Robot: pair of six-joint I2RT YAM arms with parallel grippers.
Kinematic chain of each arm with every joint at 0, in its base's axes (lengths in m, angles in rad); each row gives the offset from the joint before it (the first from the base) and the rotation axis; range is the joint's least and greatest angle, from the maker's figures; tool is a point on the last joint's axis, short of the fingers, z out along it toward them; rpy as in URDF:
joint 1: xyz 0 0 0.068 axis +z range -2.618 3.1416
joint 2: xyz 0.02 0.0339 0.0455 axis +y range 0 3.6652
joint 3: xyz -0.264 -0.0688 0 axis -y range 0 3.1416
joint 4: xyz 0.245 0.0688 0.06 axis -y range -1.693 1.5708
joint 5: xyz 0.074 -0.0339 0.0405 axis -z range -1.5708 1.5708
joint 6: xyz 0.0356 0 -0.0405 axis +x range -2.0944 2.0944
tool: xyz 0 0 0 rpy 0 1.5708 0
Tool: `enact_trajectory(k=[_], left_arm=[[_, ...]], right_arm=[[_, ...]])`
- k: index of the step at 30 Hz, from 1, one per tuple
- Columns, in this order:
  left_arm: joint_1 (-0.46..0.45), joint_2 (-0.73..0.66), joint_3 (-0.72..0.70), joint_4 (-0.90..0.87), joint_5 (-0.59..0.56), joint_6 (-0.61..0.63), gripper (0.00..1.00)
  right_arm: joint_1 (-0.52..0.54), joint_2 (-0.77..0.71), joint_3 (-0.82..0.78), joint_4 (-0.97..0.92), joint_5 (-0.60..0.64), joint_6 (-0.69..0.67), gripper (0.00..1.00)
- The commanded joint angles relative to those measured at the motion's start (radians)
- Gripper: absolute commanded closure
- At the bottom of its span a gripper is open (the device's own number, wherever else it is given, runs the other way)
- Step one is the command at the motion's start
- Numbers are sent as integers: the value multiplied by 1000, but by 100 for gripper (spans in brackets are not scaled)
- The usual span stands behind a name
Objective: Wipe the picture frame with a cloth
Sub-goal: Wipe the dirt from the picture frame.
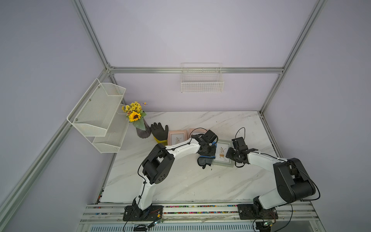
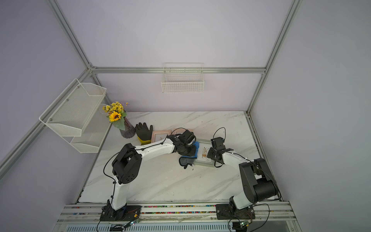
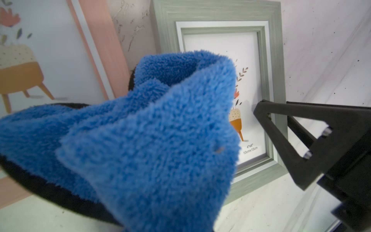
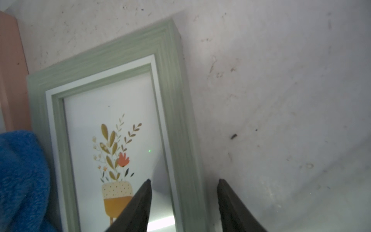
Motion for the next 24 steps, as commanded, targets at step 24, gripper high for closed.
enact_trajectory(k=[24], left_arm=[[-34, 182, 259, -197, 147, 85, 96]], right_arm=[[-4, 31, 24, -16, 25, 12, 76]])
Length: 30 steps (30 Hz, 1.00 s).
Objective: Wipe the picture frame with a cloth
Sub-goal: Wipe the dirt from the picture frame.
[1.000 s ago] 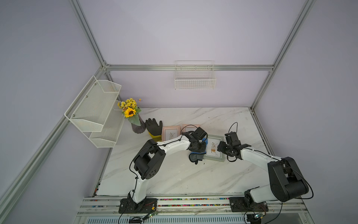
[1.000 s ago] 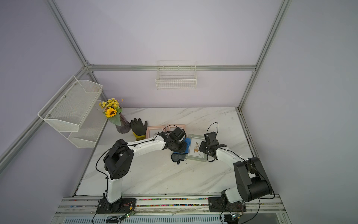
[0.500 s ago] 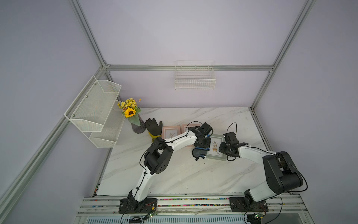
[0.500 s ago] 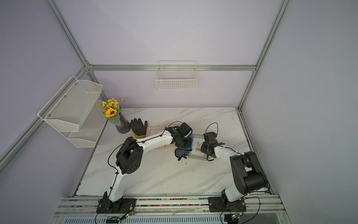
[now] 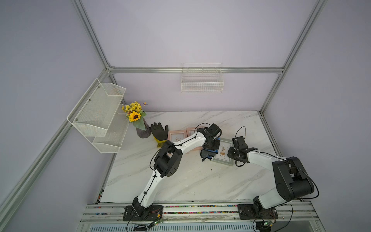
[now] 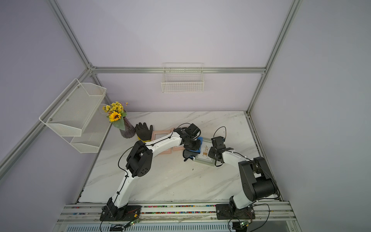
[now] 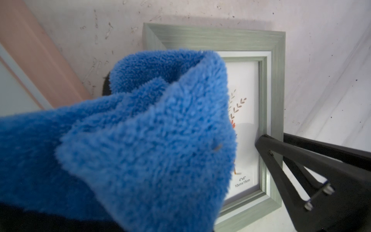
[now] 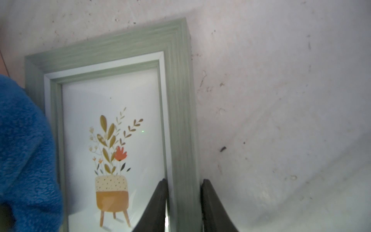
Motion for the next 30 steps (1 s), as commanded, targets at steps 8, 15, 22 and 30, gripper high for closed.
enact_trajectory(k=[8, 15, 22, 30], left_arm=[[-42, -101, -32, -55, 59, 11, 95], [4, 143, 274, -162, 34, 12, 93], [9, 254, 309, -227, 24, 10, 94], [-56, -8, -48, -162, 3, -3, 94]], right_arm=[[4, 30, 34, -10, -49, -42, 81], [4, 23, 17, -2, -65, -55, 81], [3, 22, 11, -6, -52, -31, 81], [1, 60, 34, -16, -27, -15, 81]])
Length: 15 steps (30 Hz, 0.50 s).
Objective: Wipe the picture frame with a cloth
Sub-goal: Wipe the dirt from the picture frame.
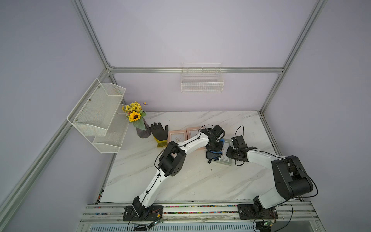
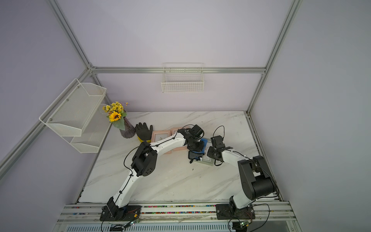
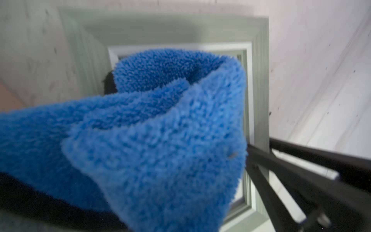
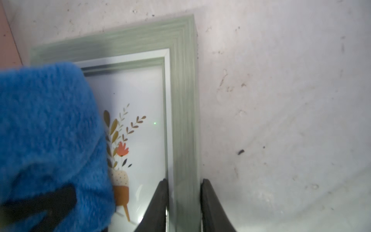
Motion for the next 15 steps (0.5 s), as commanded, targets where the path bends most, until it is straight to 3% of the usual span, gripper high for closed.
enact_trajectory(k=[1, 6, 15], left_arm=[[-35, -97, -153, -89, -31, -15, 94], [-15, -83, -154, -71, -22, -29, 94], [82, 137, 241, -99, 1, -33, 94]], right_arm=[[1, 41, 13, -15, 7, 24, 81], [1, 34, 17, -17, 2, 18, 81], [2, 27, 4, -28, -6, 7, 82]])
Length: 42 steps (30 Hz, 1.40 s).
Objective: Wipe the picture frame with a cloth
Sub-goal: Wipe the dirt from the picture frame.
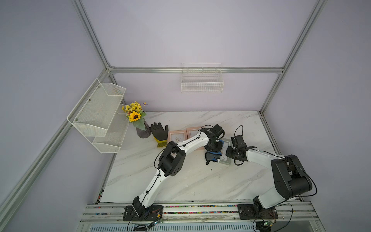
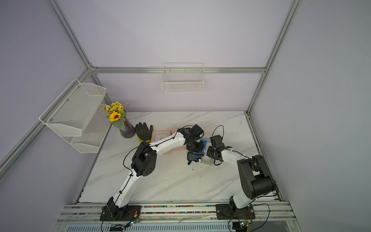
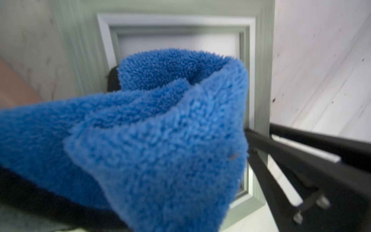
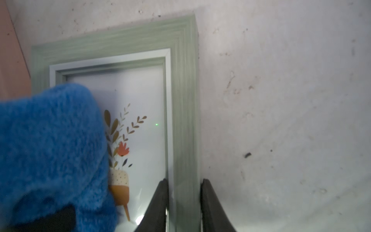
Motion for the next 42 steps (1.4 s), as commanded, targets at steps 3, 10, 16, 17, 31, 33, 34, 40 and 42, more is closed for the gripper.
enact_trajectory(k=[3, 10, 16, 17, 31, 33, 34, 40, 42], left_arm=[[68, 83, 138, -42, -21, -21, 93], [21, -11, -66, -36, -30, 1, 93], [-51, -162, -277, -1, -32, -13, 93], [-49, -169, -280, -6, -34, -13, 93], [48, 120, 233, -223, -102, 19, 92], [25, 67, 141, -204, -108, 24, 92], [10, 32, 78, -187, -101, 26, 93], [-60, -168, -264, -76, -71, -12, 92], [-71, -186, -302, -74, -63, -23, 92]], right_arm=[[-1, 24, -5, -26, -4, 8, 81], [-2, 39, 5, -30, -3, 11, 81], [-2, 37, 11, -34, 5, 14, 81], [-1, 35, 10, -35, 7, 14, 81], [-2, 18, 1, -37, 7, 11, 82], [-2, 23, 4, -38, 8, 11, 82], [-2, 24, 5, -37, 9, 11, 82], [-2, 26, 18, -42, 16, 8, 82], [-2, 28, 24, -42, 15, 6, 82]])
